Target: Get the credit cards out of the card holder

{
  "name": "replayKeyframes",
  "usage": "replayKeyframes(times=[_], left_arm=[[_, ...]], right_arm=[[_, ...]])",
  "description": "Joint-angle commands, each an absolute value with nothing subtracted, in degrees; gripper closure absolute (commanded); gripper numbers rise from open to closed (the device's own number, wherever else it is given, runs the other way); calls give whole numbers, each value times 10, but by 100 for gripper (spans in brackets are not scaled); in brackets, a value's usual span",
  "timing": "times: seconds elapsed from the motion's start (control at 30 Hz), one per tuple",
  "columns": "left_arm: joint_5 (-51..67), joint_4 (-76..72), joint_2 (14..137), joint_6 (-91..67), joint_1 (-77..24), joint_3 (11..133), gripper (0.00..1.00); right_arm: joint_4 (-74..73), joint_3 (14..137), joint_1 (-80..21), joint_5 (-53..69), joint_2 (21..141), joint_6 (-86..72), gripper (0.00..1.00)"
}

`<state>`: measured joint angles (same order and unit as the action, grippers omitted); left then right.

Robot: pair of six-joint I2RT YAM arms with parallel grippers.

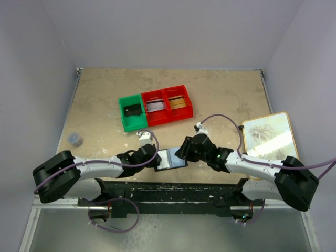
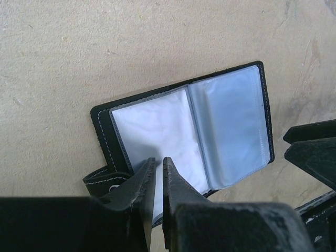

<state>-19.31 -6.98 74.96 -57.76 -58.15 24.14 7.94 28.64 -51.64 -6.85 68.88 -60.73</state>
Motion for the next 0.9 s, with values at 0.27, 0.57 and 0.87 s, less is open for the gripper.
replayKeyframes(times=[0.27, 0.57, 0.87], left_arm=[[-194, -58, 731, -560, -581, 241, 93], [-191, -51, 729, -557, -581, 254, 92], [-192, -50, 737, -553, -581, 256, 92]], right_arm=[[74, 276, -510, -57, 715, -590, 54], [46, 298, -509, -79, 749, -580, 55], [146, 273, -508, 3, 753, -579, 59]])
